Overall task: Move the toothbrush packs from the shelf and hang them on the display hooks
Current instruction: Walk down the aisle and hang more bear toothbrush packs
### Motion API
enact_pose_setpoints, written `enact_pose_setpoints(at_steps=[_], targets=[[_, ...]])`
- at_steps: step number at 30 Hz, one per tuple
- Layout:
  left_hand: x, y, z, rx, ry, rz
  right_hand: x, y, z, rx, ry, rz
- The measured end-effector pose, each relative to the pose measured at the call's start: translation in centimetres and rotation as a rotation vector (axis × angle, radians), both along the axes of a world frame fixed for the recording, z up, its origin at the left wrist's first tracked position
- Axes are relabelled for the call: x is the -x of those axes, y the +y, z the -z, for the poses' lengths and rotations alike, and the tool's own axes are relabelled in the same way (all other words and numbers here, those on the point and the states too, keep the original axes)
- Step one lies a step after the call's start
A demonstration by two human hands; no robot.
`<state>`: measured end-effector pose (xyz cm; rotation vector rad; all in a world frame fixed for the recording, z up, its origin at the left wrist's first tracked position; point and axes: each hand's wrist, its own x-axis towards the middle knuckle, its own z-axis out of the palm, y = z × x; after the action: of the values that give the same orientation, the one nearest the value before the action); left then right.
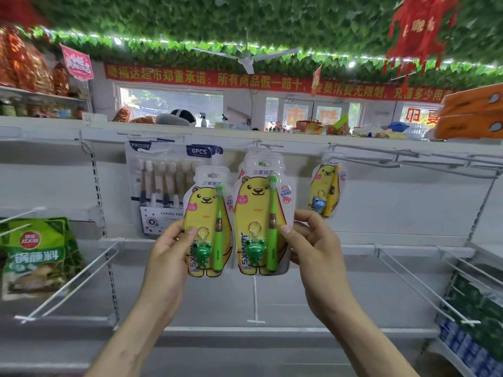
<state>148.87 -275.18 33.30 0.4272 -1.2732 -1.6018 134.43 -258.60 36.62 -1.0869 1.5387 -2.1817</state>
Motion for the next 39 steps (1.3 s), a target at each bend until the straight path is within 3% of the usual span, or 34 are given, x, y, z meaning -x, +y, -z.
enact_pose_setpoints(at_steps=[29,39], targets=[[0.0,-0.7,0.9,-0.019,-0.013,-0.001,-0.2,-0.4,0.7,0.065,-0.002,-0.001],[-0.4,-1.3,1.3,-0.019,-0.018,-0.017,2.8,-4.0,1.1,-0.016,-0.03,0.068]])
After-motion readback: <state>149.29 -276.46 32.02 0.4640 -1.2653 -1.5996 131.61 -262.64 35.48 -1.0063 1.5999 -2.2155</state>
